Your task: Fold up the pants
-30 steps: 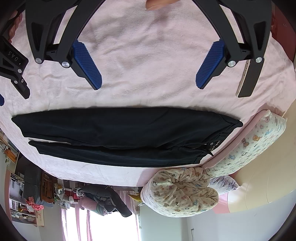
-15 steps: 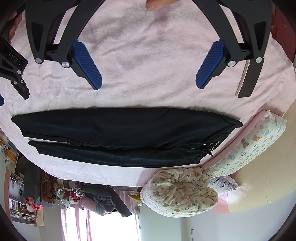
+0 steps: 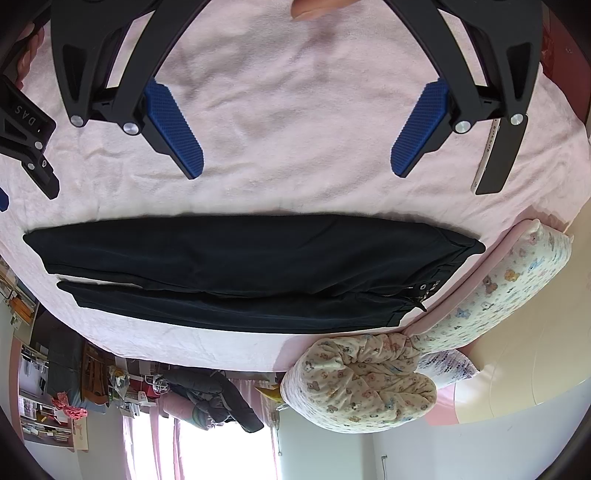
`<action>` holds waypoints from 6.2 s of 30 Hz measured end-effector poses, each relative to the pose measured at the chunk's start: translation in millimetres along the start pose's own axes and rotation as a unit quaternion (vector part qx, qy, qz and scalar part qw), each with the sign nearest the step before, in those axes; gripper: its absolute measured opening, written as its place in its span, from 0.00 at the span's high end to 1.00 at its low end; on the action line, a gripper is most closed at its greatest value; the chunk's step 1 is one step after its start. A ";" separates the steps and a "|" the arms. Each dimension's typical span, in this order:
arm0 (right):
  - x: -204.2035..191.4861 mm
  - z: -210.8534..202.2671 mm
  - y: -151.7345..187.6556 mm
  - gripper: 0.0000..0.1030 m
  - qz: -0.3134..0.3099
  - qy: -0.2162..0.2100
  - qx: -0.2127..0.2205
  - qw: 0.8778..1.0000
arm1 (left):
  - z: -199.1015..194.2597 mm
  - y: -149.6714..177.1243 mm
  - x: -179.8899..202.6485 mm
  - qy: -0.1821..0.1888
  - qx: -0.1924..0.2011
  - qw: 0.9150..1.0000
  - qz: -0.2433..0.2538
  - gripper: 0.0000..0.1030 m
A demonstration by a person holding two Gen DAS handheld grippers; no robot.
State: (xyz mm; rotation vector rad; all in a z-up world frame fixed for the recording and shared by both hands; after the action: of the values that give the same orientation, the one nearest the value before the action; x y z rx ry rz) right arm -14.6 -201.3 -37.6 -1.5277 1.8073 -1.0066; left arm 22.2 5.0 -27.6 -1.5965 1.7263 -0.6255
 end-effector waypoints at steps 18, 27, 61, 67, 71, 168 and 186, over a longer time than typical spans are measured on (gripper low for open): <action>-1.5 0.5 -0.8 0.01 0.001 0.000 -0.002 1.000 | 1.1 1.5 -0.6 0.000 -0.001 1.000 0.000 0.02; -2.4 4.7 3.0 0.01 0.001 -0.001 -0.004 1.000 | 1.2 1.4 -0.5 0.000 -0.001 1.000 0.001 0.02; 0.2 105.4 -37.4 0.01 0.075 -0.081 -0.105 0.988 | 104.9 -20.1 16.1 0.056 -0.079 0.995 0.005 0.02; -10.6 104.5 -75.2 0.01 0.033 -0.035 -0.157 0.987 | 102.0 -47.6 -2.7 0.098 -0.137 0.986 -0.016 0.02; 1.0 110.4 -119.7 0.01 0.059 -0.075 -0.190 0.977 | 99.4 -73.5 -14.7 0.120 -0.160 0.980 -0.020 0.02; 266.6 238.5 -87.3 1.00 0.635 -0.194 -0.163 0.729 | 115.9 -81.1 83.5 0.187 -0.400 0.879 -0.182 0.02; 190.3 321.2 -67.3 0.60 0.748 -0.251 -0.188 0.585 | 100.4 -75.7 82.7 0.176 -0.392 0.896 -0.117 0.02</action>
State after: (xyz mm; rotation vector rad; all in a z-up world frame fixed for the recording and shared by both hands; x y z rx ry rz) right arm 245.8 -452.2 -152.3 0.0573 1.9786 0.6285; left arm 147.5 -75.5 -49.2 -2.3865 2.2430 -0.3432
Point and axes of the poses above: each gripper's, at about its wrist camera, not at the fingertips, and z roughly the way its jaws point, x to its right, y to its underside, the point moved 3 cm from there along z, roughly the way its jaws point, and after that the axes turned 6 degrees about -y, right-handed, at the moved point
